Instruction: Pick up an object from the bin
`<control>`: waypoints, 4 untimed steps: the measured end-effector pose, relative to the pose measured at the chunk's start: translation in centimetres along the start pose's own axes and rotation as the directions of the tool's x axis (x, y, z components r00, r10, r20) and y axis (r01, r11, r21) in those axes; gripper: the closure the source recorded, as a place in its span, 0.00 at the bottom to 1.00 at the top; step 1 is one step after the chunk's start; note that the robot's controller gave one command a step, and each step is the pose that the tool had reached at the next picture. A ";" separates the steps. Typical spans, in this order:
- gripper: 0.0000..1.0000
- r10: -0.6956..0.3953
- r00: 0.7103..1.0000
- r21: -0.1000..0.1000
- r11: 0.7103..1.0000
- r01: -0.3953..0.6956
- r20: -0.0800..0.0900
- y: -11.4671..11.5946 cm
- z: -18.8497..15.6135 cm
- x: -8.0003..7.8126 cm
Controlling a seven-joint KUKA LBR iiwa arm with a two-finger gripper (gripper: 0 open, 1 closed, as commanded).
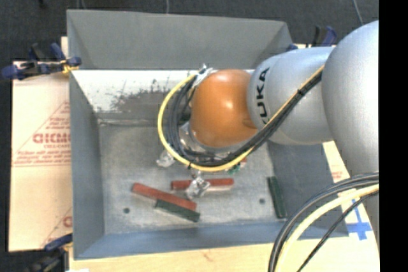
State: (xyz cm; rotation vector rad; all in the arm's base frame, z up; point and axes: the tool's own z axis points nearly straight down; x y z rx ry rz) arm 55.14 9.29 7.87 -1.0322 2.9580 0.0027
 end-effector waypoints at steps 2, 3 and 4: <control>1.00 -0.310 0.951 0.027 0.950 0.310 0.018 3.4 -0.3 3.8; 1.00 -0.335 0.942 -0.007 0.942 0.335 -0.009 4.1 -3.8 4.9; 1.00 -0.328 0.944 -0.002 0.945 0.328 -0.006 3.6 -2.1 4.8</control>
Offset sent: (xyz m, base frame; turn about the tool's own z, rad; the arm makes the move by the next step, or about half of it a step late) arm 0.0000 0.0000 0.0000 0.0000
